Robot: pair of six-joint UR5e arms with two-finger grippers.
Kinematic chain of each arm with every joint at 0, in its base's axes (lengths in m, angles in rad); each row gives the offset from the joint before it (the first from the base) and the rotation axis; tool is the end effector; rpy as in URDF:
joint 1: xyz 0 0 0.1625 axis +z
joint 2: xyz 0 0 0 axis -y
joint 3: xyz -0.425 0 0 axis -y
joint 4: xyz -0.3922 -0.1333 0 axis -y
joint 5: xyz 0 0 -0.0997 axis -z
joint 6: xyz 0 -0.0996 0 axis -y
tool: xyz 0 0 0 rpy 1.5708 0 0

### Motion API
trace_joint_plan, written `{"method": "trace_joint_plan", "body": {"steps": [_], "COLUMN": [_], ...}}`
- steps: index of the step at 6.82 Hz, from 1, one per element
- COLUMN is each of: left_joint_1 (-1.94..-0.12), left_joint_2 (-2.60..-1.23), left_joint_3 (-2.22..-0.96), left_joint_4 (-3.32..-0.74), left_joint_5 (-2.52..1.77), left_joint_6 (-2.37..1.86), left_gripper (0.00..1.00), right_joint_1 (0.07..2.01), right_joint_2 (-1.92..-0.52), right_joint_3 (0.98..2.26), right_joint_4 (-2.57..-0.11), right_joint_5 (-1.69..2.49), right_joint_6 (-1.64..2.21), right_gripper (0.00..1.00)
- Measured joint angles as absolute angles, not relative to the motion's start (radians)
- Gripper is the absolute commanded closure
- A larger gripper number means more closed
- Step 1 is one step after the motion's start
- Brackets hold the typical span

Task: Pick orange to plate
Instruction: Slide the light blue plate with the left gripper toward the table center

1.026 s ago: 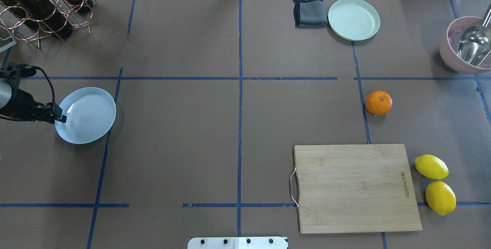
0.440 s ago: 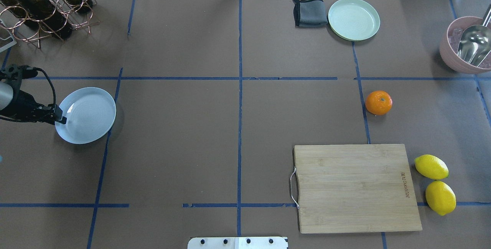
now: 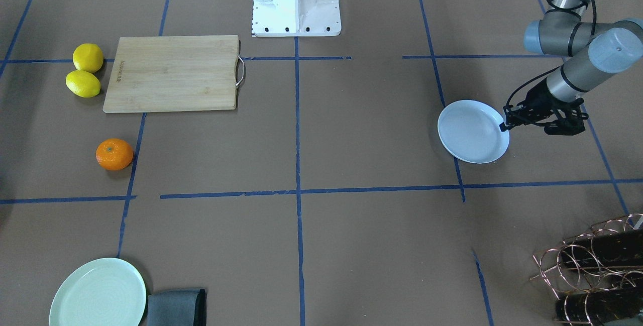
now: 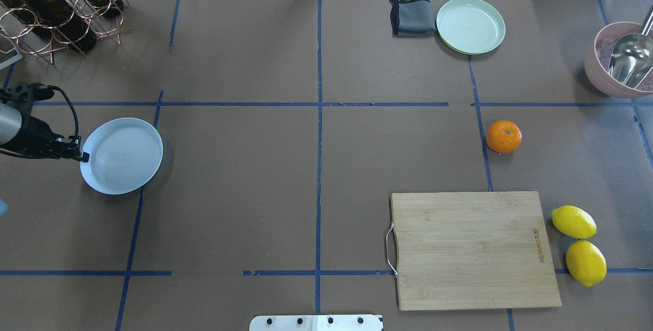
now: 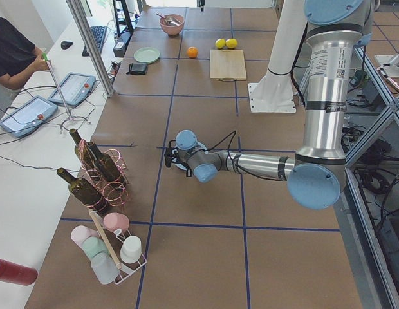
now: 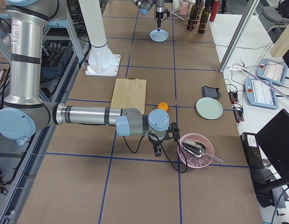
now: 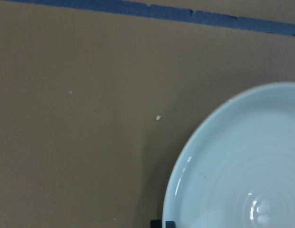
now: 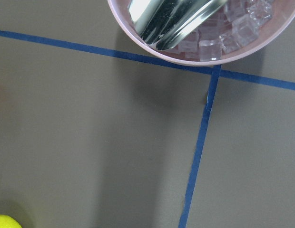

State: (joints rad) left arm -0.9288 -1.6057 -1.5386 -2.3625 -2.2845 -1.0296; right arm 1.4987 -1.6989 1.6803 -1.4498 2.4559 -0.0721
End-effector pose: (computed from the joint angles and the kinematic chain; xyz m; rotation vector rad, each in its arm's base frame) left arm 0.2632 -0.4657 0.5678 0.0086 1.0128 -0.0706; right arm 0.0241 -0.4464 0.6439 0.0958 -0.8855 -0.1799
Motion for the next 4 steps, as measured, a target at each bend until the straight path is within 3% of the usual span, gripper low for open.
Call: {"method": "trace_joint_plan", "body": {"steps": [4], "left_joint_1": [-0.816], "left_joint_2": [-1.886], "left_joint_3": [-1.591], "left_joint_4": [-2.318], "left_joint_5": [-2.292], "left_joint_6": [-1.461], "left_gripper": [1.0], "right_joint_1": [1.498], "right_joint_2": [-1.698], "right_joint_3": [1.682], "right_joint_4": [-1.45], "right_joint_5": [2.468], "right_joint_6": [-0.072], "right_gripper": [0.0]}}
